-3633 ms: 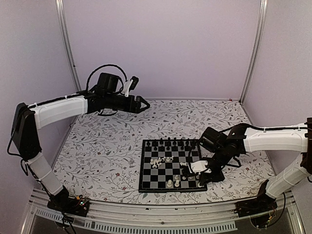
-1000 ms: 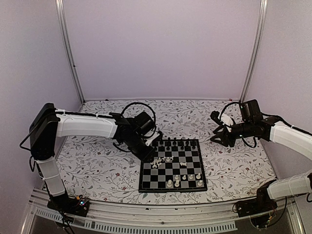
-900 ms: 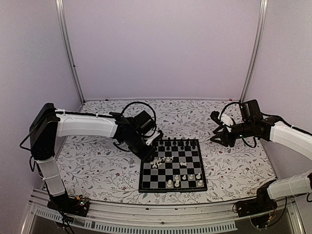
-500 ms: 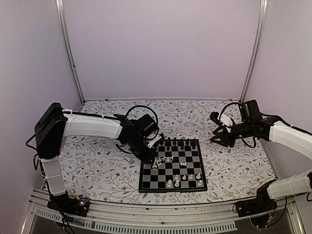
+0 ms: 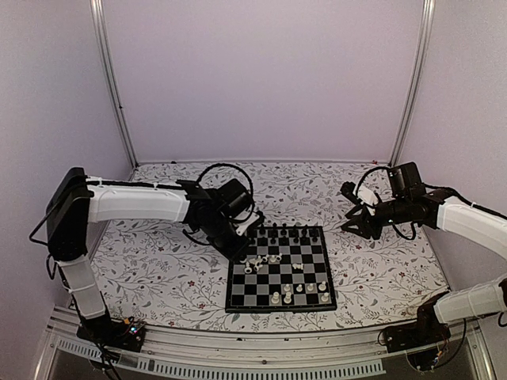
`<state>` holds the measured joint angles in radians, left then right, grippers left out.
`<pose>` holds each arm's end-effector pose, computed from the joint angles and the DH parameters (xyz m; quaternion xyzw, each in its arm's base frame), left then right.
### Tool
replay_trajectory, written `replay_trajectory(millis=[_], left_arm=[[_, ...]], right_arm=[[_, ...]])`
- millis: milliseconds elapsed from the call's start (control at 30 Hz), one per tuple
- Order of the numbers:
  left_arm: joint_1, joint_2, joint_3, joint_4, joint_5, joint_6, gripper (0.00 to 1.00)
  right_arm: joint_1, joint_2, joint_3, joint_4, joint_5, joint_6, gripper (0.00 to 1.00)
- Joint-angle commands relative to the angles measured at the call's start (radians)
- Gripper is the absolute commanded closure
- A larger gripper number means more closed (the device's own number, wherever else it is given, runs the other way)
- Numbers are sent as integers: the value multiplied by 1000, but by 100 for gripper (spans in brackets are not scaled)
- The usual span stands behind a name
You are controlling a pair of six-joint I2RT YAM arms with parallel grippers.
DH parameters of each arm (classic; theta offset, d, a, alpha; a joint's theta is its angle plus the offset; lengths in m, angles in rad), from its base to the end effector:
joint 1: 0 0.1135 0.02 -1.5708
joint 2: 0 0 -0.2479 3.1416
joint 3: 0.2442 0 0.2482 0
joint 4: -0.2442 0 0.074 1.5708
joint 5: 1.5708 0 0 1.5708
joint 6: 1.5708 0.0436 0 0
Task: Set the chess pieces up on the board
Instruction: Pick up the chess piece from the chessboard, then place the chess piece on the chessboard.
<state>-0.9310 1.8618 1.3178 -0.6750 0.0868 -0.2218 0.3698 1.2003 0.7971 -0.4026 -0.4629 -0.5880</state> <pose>0.2171 -0.2981 0.1674 0.3487 0.9198 -0.1311 0.1233 0.2294 0.1098 0.2238 -0.4921 0.7620 0.1720 0.3843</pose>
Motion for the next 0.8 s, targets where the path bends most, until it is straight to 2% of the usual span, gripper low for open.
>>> replay_trajectory(millis=[0,400,767], left_arm=[[-52,-127,-28,-45,-36,-33,92],[-203,-210,-182,-25,17,-137,92],[-224,-143,-196,-6,42,-126,93]], right_arm=[[-2,14,-14,-3,-6,-6,58],[-2,27,-12,-9,-14,-13,59],[-2,38,-12,-12,-17,-16,58]])
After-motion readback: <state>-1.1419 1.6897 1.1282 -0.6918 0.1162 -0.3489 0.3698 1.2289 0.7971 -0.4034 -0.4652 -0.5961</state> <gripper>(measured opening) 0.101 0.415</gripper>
